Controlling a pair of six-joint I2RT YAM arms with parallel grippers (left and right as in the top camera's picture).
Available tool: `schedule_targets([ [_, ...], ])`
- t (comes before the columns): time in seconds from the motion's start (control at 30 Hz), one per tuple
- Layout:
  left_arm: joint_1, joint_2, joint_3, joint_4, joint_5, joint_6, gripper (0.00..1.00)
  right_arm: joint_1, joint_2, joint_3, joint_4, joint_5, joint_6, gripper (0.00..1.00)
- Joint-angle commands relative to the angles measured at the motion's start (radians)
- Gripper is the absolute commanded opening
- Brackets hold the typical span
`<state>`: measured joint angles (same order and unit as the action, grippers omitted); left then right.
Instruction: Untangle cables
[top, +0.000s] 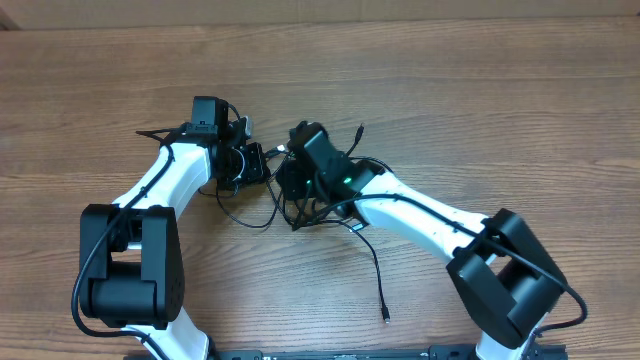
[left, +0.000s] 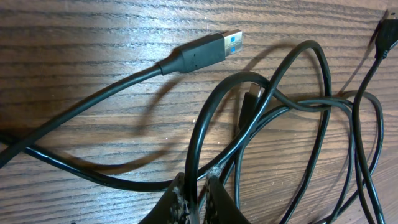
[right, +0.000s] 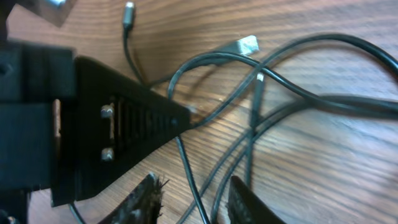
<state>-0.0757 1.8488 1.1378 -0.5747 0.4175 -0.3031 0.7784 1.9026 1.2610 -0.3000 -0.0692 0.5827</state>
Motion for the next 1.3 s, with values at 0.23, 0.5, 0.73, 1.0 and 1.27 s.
schedule_targets([
  [0.23,0.01,-0.026,0.011,0.003,-0.006,0.008,0.12,-0.015,0.14,-0.005,0.127,0.166,-0.014,0.37],
  [0.5,0.01,-0.026,0.011,0.003,-0.006,0.008,0.12,-0.013,0.181,-0.005,0.196,0.158,-0.067,0.28],
  [0.73,0.01,-0.026,0.011,0.003,-0.006,0.008,0.13,-0.013,0.183,-0.005,0.225,0.159,-0.068,0.28],
  [1.0,0.01,-0.026,0.011,0.003,-0.006,0.008,0.13,-0.013,0.226,-0.005,0.256,0.174,-0.068,0.23],
  [1.27,0.01,-0.026,0.011,0.002,-0.007,0.008,0.14,-0.015,0.252,-0.004,0.28,0.172,-0.068,0.04],
])
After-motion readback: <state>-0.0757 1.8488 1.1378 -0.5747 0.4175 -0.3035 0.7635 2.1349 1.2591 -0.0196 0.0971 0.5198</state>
